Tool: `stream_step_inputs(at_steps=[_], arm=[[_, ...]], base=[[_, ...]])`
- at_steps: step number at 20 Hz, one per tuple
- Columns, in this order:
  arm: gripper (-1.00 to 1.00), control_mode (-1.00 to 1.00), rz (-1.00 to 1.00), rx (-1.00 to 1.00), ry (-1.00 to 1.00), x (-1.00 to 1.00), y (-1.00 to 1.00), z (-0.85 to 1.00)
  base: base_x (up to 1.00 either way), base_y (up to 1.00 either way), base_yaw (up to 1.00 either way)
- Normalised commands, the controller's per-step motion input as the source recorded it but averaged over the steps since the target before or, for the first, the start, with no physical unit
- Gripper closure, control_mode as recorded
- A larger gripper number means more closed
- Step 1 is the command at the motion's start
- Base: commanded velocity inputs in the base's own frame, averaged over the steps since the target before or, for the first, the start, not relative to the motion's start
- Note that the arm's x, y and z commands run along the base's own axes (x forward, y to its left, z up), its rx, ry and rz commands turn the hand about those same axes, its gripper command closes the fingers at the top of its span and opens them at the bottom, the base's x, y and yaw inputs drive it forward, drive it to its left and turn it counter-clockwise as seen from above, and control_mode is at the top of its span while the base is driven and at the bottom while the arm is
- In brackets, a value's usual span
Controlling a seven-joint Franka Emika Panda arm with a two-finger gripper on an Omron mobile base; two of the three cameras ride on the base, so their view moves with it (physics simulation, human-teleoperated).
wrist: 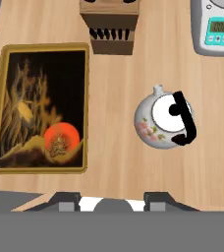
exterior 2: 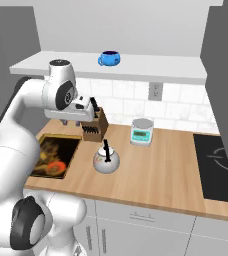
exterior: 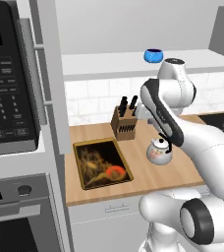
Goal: Pick the kettle from the counter and place it on the tray. Then pick the mug from the cabinet and place it on the tray. Then close the cabinet doors.
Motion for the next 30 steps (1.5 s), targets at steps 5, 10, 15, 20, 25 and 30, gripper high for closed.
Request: stream_step_inputs(at_steps=[5, 10, 15, 20, 25, 30], arm=[[-1.0, -1.0, 0.0, 0.0, -0.01, -0.21, -0.17, -0.12], [-1.0, -1.0, 0.0, 0.0, -0.08, -0.44, -0.55, -0.47], [-1.0, -1.0, 0.0, 0.0, 0.0, -0.07, -0.62, -0.61], [-1.0, -1.0, 0.0, 0.0, 0.0, 0.29, -0.39, -0.62], [-1.0, -1.0, 0.0, 0.0, 0.0, 0.6, -0.14, -0.51], [-1.0, -1.0, 0.0, 0.0, 0.03, 0.7, -0.15, -0.29]], base=[[0.0, 0.0, 0.0], [0.0, 0.0, 0.0], [0.0, 0.0, 0.0], [0.0, 0.0, 0.0], [0.0, 0.0, 0.0], [0.0, 0.0, 0.0]])
